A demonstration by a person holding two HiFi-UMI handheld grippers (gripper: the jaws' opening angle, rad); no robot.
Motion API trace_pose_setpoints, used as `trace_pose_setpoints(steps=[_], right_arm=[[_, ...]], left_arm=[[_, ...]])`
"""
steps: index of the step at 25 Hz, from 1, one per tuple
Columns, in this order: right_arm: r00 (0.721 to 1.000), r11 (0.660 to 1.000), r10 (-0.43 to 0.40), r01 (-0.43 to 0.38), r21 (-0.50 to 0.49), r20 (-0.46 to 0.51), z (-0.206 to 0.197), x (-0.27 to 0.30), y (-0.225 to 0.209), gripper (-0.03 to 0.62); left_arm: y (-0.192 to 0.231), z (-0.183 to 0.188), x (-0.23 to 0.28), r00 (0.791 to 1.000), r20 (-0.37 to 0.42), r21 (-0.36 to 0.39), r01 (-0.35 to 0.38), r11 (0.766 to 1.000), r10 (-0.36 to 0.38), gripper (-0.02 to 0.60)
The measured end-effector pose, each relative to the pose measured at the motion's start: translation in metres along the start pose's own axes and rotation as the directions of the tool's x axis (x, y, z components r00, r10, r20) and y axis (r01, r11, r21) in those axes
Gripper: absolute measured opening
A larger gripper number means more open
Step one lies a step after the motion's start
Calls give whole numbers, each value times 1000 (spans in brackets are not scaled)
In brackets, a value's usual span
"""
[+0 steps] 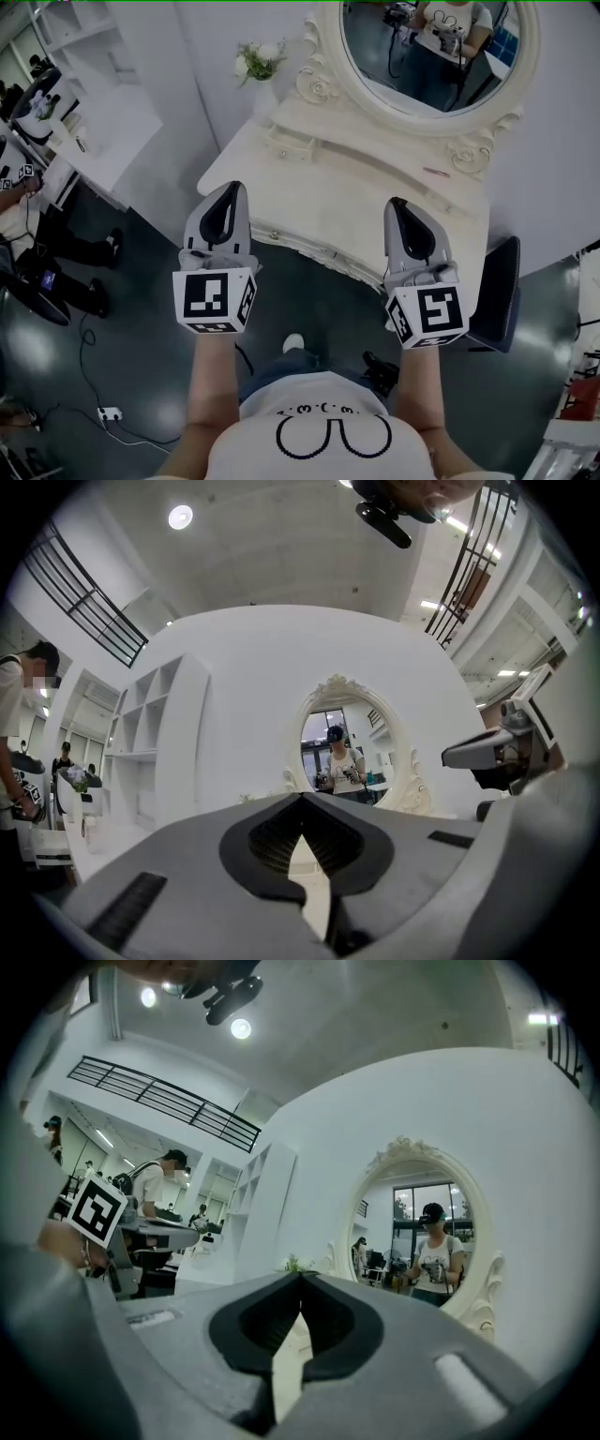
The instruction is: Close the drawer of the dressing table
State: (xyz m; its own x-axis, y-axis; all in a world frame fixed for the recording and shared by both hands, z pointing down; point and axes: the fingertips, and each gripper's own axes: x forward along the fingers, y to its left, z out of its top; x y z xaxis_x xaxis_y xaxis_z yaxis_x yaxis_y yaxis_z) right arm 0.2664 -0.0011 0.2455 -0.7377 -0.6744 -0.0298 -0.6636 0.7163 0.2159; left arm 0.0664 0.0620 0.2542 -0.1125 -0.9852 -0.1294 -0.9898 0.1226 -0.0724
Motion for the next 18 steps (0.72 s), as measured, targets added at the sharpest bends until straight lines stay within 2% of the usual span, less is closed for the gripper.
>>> trace_pose_setpoints(steps=[8, 18], right_arm=[[999, 1000, 26, -26, -6, -34, -7, 53, 25, -2], [997, 998, 56, -55, 24, -59, -30, 111, 29, -2]], left_arm=[[51, -18, 18, 999, -34, -14, -10, 1000, 10, -2], [92, -44, 45, 996, -78, -29, -50, 998, 48, -2]])
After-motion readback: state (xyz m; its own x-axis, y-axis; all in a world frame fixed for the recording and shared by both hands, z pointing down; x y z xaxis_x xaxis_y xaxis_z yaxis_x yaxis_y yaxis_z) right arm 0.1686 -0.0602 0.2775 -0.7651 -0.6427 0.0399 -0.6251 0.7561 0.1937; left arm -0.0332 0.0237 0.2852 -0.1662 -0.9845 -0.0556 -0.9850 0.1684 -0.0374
